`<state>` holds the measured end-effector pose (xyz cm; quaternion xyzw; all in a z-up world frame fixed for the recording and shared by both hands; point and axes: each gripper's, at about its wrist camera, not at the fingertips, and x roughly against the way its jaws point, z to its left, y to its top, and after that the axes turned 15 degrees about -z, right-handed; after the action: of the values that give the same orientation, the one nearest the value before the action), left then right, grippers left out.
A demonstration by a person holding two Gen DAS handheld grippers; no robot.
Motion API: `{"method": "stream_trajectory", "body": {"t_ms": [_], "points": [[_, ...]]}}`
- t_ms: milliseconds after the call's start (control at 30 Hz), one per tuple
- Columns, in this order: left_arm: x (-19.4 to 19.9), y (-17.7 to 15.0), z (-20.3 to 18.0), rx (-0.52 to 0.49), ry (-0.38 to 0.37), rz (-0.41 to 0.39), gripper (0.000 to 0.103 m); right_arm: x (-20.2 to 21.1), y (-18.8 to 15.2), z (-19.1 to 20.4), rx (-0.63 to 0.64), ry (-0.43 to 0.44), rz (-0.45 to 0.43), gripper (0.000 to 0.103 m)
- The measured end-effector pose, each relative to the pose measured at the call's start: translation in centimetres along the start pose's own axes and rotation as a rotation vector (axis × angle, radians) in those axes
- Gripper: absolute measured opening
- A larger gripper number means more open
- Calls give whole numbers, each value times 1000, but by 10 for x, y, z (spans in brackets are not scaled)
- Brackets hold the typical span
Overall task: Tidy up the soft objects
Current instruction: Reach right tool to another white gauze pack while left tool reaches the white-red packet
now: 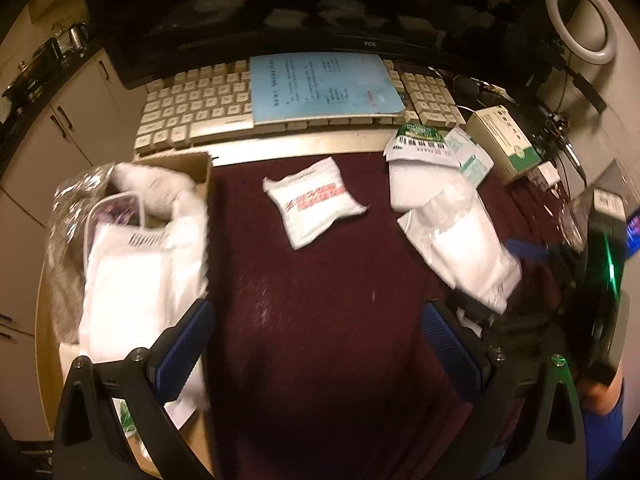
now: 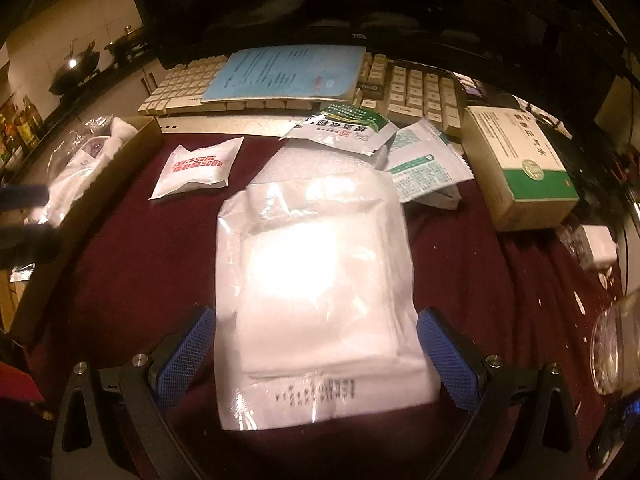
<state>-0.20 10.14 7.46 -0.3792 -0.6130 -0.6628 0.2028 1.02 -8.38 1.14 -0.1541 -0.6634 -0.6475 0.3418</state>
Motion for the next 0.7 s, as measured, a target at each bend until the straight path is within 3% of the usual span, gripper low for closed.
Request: {"method": "stream_trajectory", "body": {"t_ms": [367,700], "points": [[-82,39,3,97,98,56,103,-8,-6,3,6,-18,-29,103],[-129,44,6,153,152,85,103,-7,-6,2,7,-24,-28,102]]}}
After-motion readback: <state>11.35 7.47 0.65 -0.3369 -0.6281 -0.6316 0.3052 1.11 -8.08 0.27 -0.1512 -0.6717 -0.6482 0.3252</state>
